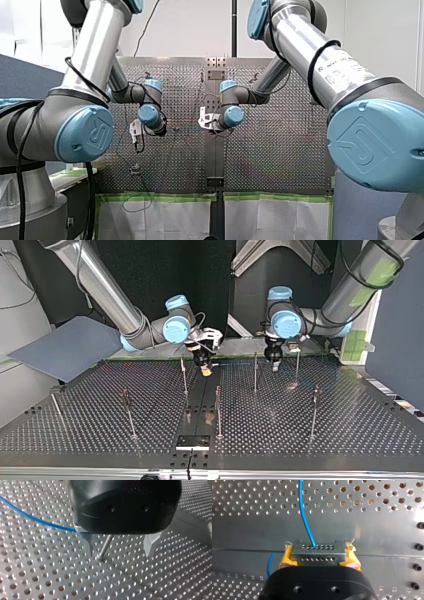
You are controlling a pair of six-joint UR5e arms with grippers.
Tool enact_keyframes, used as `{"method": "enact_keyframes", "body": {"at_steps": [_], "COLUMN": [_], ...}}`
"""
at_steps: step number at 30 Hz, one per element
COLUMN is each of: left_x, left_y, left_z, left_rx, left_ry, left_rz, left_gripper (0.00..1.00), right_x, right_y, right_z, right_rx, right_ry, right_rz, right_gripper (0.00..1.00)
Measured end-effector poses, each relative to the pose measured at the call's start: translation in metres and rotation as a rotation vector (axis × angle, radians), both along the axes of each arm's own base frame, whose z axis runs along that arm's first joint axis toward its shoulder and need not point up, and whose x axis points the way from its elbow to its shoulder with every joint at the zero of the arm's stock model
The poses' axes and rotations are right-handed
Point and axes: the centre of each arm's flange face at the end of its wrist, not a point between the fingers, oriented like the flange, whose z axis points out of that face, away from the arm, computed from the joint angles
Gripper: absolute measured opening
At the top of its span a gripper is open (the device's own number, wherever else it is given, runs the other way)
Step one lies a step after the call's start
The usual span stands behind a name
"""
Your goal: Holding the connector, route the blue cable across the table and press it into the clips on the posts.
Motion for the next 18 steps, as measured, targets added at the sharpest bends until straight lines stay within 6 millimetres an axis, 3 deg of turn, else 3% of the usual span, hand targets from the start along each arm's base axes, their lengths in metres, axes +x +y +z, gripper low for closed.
{"method": "enact_keyframes", "body": {"at_steps": [9, 18], "left_x": [-0.037, -0.053], "left_y": [-0.011, -0.031], "left_z": [0.011, 0.021], "left_rx": [0.017, 0.012], "left_ry": [0.007, -0.008], "left_rz": [-0.028, -0.079], "left_gripper": [1.0, 1.0], "right_x": [-0.002, -0.008], "right_y": [-0.002, -0.009], "right_z": [0.0, 0.0], "right_rx": [0.0, 0.001], "right_ry": [0.0, 0.002], "right_rz": [-0.004, -0.015], "right_gripper": [0.0, 0.0]}}
